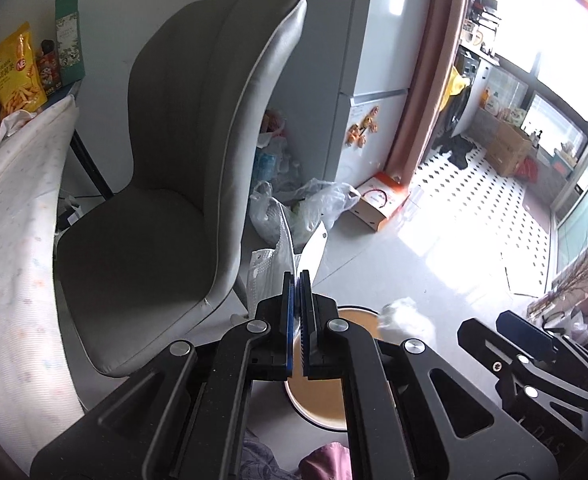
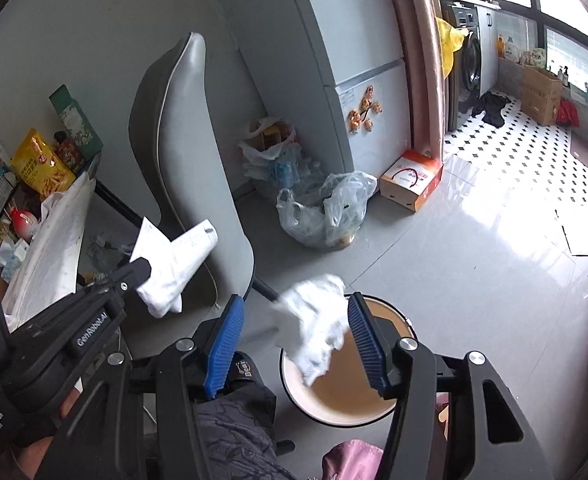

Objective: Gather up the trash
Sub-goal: 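Open the left tool over the bucket to drop the tissue, then move both tools back over the table toward the trash pile, then close the right tool on the crumpled printed paper and lift it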

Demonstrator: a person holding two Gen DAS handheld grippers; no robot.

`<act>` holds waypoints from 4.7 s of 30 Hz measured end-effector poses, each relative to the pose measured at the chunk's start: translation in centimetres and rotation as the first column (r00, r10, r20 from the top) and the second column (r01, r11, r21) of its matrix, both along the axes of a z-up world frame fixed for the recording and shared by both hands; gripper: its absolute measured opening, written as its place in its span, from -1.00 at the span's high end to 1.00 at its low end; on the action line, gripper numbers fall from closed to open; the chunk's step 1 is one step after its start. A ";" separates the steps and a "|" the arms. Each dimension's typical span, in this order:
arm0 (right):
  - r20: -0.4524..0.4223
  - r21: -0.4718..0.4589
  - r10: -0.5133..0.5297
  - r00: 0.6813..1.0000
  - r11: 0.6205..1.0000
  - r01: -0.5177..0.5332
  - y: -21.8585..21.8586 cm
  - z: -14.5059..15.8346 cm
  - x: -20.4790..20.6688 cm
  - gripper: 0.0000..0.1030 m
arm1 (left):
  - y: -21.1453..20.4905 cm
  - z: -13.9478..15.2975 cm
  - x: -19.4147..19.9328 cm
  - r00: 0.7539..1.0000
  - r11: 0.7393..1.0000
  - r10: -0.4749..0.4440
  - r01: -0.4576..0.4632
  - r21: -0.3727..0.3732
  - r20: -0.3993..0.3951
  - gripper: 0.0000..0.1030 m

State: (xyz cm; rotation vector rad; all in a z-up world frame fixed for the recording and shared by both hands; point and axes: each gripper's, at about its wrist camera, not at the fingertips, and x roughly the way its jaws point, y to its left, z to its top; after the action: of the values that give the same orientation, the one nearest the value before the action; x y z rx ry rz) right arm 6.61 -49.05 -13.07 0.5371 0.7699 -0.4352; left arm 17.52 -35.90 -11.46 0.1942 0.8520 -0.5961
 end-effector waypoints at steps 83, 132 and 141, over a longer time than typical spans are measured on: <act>0.152 -0.170 0.459 0.875 0.885 -0.434 29.8 11.2 4.2 -0.84 | 40.1 9.5 -2.9 0.767 0.767 0.632 -0.599 -0.231 0.109 -0.89; 0.046 -0.062 0.709 0.704 0.705 -0.706 42.2 7.0 12.5 0.75 | 49.1 4.9 1.7 0.681 0.646 0.729 -0.720 -0.254 -0.074 0.88; 0.094 -0.120 0.703 0.705 0.711 -0.693 41.2 9.1 9.9 0.79 | 47.4 7.1 0.0 0.695 0.667 0.719 -0.695 -0.270 -0.013 0.88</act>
State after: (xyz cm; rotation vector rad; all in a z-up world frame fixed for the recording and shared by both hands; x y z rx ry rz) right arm 16.55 -7.81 -3.97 0.1617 0.7642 0.2884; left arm 17.51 11.47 -4.38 -0.3489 0.6746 0.0567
